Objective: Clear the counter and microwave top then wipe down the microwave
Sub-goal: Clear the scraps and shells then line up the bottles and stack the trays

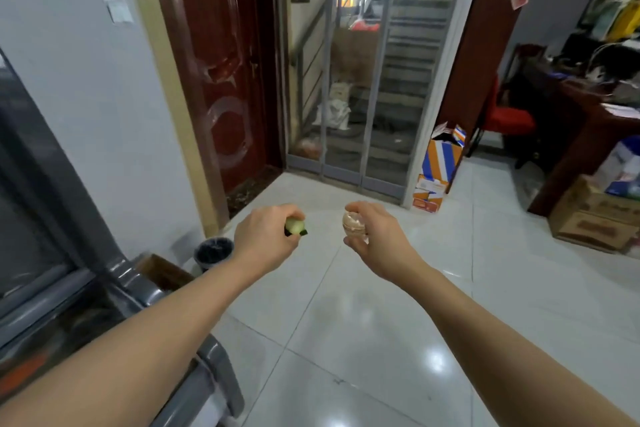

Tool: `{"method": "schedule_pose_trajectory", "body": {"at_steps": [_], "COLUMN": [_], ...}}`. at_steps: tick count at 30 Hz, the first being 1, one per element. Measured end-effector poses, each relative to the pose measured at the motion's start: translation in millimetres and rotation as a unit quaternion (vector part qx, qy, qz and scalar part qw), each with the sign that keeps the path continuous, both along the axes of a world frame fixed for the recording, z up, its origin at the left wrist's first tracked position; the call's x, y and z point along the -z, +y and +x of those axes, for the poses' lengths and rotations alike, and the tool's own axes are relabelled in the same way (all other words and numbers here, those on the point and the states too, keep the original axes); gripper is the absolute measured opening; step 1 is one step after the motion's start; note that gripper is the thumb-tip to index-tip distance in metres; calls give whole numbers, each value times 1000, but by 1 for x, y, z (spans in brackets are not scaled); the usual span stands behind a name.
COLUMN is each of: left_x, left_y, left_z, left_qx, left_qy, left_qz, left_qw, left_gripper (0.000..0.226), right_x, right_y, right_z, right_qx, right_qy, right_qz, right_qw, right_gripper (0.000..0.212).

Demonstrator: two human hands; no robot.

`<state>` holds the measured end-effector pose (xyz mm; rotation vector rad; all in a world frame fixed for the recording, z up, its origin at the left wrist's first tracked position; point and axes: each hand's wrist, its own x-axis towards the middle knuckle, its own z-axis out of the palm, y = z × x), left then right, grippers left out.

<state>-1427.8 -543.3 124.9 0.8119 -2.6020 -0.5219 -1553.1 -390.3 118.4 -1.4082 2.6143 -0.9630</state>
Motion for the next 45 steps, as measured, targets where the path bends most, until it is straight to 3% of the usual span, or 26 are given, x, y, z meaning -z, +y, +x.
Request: {"method": "schedule_pose_trajectory", "body": {"at_steps": [9,33,45], "left_x": [-7,9,17], "left_y": [-69,-358,-457], "left_z": [-111,-388,-509], "left_qx": [-80,-127,-295], "left_qy": [-24,2,2], "left_qz": [-16,1,23], "left_qw": [996,992,955], "left_gripper": [30,28,29], "right_x": [-5,-5,7], "right_y": [-84,-382,-541], "right_z": [-131,-410,-572], "right_qx": [-66,-133,-288], "right_qy": [6,1,20], "right_qz": [0,30,30], "right_qw": [998,991,957], "right_gripper": [46,46,51]}}
